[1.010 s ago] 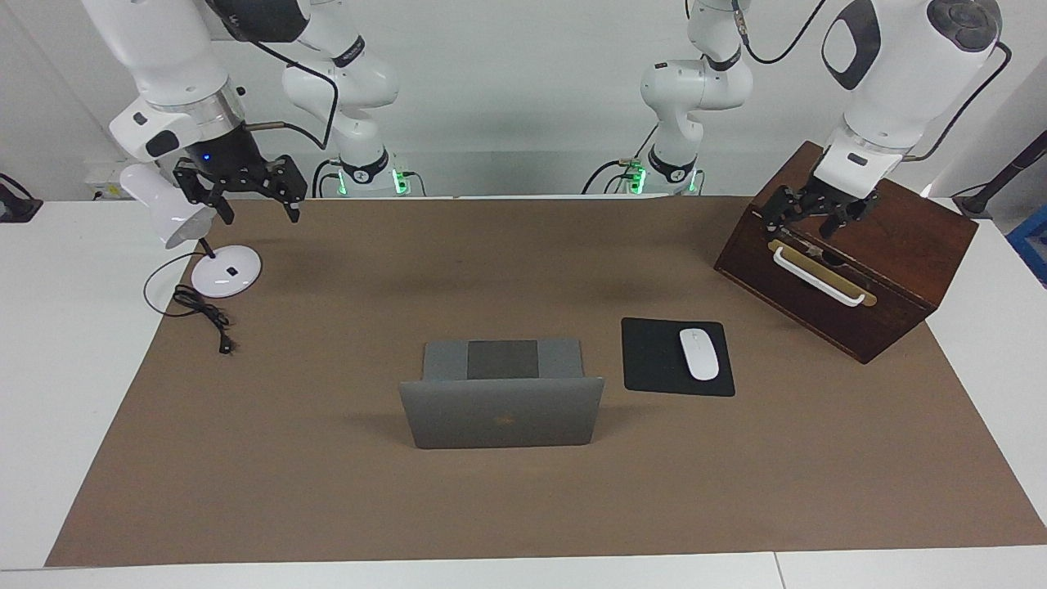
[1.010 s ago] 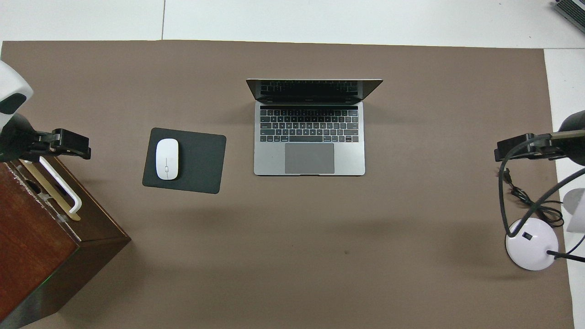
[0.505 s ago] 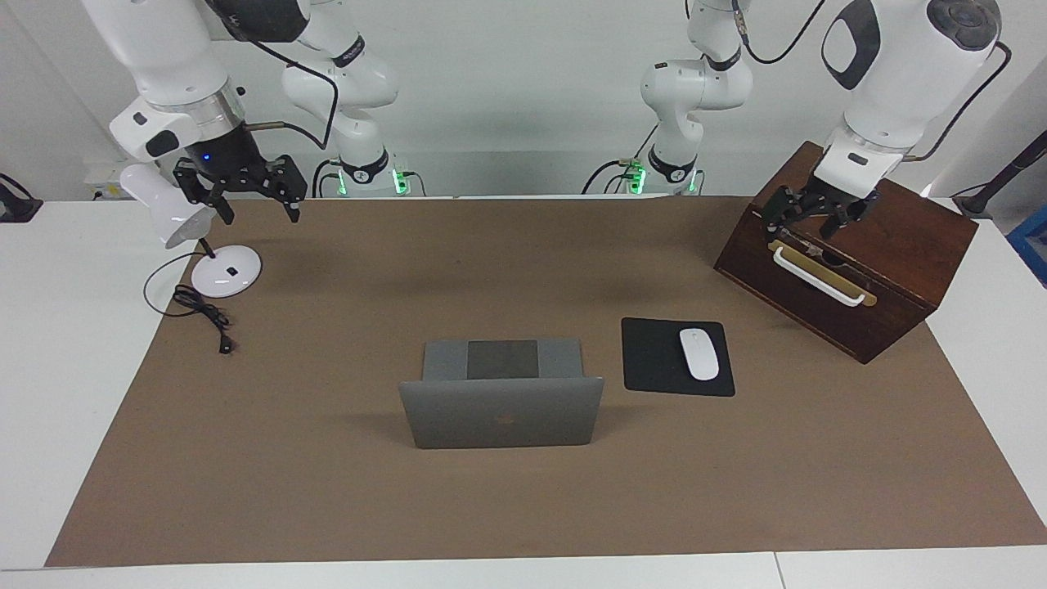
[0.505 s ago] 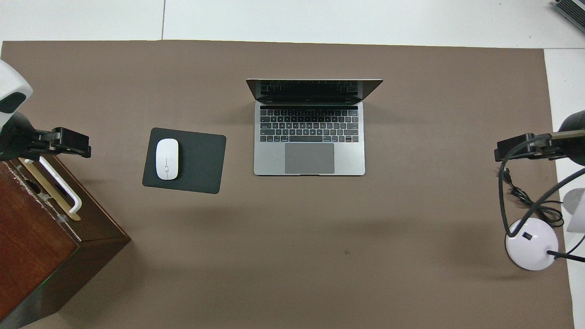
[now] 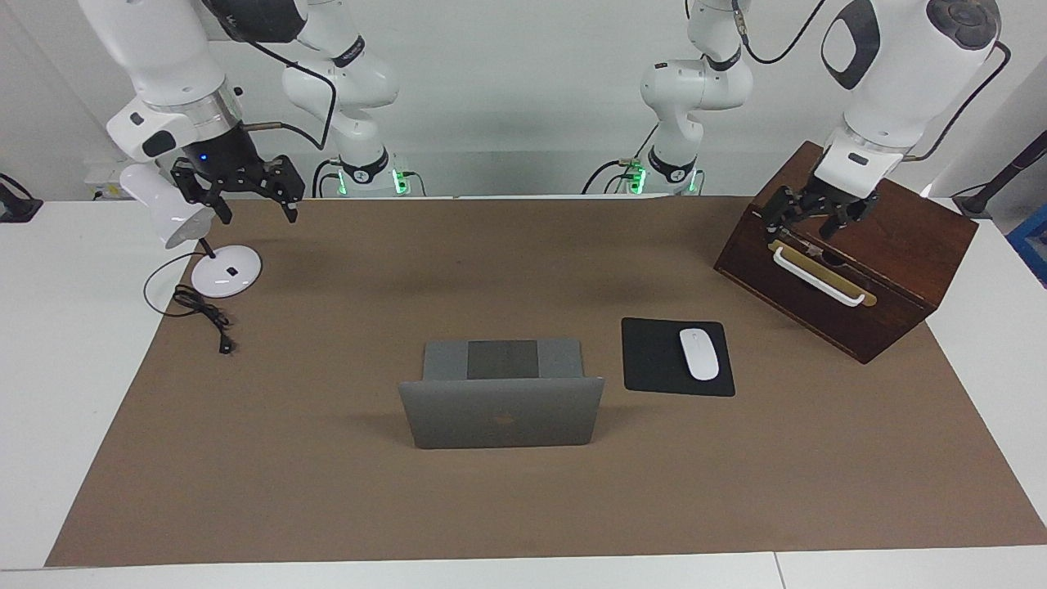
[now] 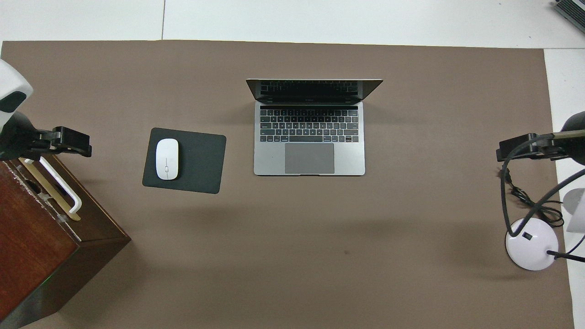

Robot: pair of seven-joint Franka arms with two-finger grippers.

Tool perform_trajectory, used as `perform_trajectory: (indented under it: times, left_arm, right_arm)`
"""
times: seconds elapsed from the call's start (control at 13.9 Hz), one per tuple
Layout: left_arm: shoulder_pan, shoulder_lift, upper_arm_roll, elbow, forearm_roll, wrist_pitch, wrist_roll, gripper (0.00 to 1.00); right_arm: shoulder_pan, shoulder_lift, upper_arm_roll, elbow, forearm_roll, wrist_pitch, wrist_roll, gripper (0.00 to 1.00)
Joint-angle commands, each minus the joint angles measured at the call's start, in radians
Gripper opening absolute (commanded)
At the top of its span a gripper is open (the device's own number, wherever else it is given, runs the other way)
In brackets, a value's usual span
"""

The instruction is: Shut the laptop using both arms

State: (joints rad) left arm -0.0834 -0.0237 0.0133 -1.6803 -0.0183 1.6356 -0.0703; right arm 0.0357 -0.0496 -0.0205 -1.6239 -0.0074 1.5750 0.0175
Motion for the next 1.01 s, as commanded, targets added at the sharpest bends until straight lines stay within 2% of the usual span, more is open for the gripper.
perform_trajectory:
  times: [0.0, 0.22, 0.36, 0.58, 0.65, 0.79, 0.94]
  left_arm:
    - [-0.007, 0.005, 0.004, 0.007, -0.008, 0.009, -0.016, 1.00]
    - [-0.007, 0.005, 0.004, 0.004, -0.008, 0.009, -0.016, 1.00]
    - [-0.007, 0.005, 0.004, 0.002, -0.008, 0.007, -0.019, 0.88]
    - [-0.007, 0.002, 0.001, -0.010, -0.015, 0.007, -0.054, 0.59]
    - [-0.007, 0.001, 0.001, -0.012, -0.023, 0.007, -0.080, 0.53]
    - [-0.007, -0.004, -0.010, -0.027, -0.025, 0.004, -0.152, 0.32]
    - [-0.007, -0.008, -0.015, -0.044, -0.025, -0.009, -0.177, 0.18]
  right_arm:
    - [-0.010, -0.003, 0.002, 0.001, 0.003, -0.009, -0.019, 1.00]
    - [-0.007, -0.003, 0.002, 0.001, 0.003, -0.010, -0.014, 1.00]
    - [-0.007, -0.003, 0.002, 0.003, 0.003, -0.010, -0.016, 1.00]
    - [-0.007, -0.003, 0.002, 0.001, 0.003, -0.010, -0.019, 1.00]
    - [-0.007, -0.003, 0.004, 0.003, 0.003, -0.010, -0.019, 1.00]
    - [-0.007, -0.003, 0.004, 0.003, 0.003, -0.010, -0.021, 1.00]
    - [-0.008, -0.003, 0.004, 0.004, 0.003, -0.009, -0.021, 1.00]
